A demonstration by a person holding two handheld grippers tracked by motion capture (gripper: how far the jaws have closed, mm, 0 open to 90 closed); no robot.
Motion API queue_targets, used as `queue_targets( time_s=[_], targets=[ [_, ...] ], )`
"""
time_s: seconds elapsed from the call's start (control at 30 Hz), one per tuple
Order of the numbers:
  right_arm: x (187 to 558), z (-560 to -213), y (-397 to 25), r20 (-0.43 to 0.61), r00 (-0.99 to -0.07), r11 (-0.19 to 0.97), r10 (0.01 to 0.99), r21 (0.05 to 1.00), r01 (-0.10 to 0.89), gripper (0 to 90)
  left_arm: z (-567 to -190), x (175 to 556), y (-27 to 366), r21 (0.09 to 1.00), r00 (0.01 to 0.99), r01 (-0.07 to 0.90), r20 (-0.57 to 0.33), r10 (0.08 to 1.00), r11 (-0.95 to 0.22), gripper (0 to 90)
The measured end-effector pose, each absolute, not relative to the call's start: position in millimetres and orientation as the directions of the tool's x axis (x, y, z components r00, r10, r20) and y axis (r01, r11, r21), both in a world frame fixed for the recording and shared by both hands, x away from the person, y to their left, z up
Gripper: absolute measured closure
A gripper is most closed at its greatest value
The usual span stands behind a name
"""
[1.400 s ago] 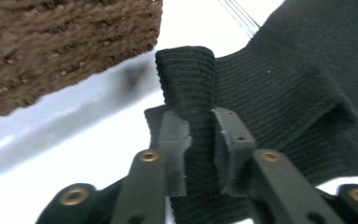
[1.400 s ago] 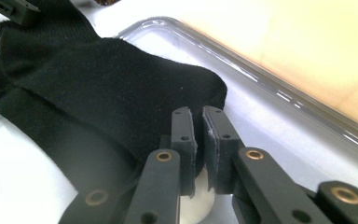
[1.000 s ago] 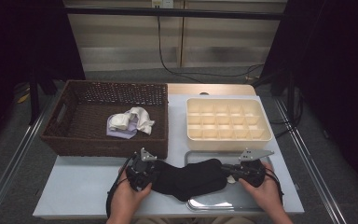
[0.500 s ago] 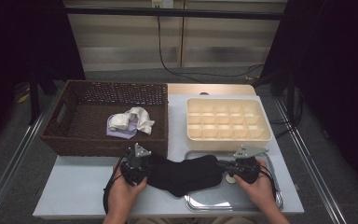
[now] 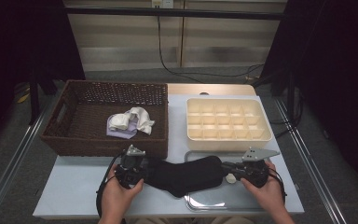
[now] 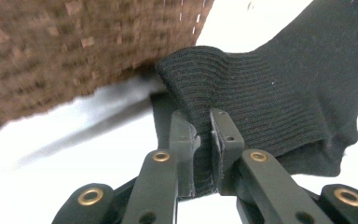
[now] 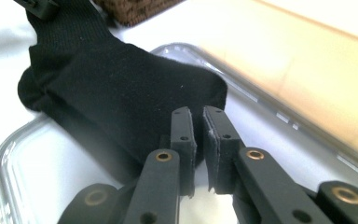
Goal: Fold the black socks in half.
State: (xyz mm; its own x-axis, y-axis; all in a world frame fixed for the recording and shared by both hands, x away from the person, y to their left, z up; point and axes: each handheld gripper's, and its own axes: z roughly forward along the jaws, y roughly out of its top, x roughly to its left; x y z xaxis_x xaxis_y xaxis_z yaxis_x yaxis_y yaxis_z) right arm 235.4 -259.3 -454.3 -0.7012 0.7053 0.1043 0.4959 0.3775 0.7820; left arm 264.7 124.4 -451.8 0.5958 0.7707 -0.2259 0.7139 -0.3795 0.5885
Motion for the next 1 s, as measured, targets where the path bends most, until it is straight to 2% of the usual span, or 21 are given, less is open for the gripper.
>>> queue_targets(
  time_s=[0.17,0.23,0.33,0.43,0.5,0.67,0.93,1.0],
  targets=[
    [236,-461,-261,0.112,-0.694,0.400,0.711,0.747,0.531,83.7,-461,269,123,0.574,0.590,0.726,-0.236,0.772,-0.380,76.7],
    [237,-463,-263,0.118,-0.689,0.398,0.715,0.742,0.540,82.1,-460,270,126,0.607,0.581,0.704,-0.196,0.790,-0.368,63.1],
    [238,-463,-263,0.121,-0.684,0.384,0.720,0.751,0.537,80.6,-461,271,129,0.600,0.558,0.726,-0.229,0.798,-0.336,59.4],
    [242,-462,-258,0.117,-0.681,0.375,0.723,0.761,0.530,75.7,-458,270,130,0.619,0.553,0.717,-0.222,0.803,-0.322,60.9],
    [245,-463,-254,0.108,-0.682,0.379,0.723,0.764,0.523,73.2,-455,270,130,0.625,0.563,0.702,-0.195,0.803,-0.340,66.0],
    [250,-470,-247,0.102,-0.664,0.383,0.741,0.748,0.542,70.3,-457,272,130,0.629,0.562,0.698,-0.185,0.806,-0.342,67.9],
    [252,-474,-257,0.138,-0.634,0.339,0.761,0.748,0.570,68.8,-463,274,124,0.606,0.582,0.701,-0.182,0.793,-0.376,74.9],
    [252,-474,-261,0.161,-0.625,0.324,0.764,0.742,0.587,72.7,-463,274,124,0.604,0.579,0.705,-0.188,0.793,-0.372,76.3]
  ],
)
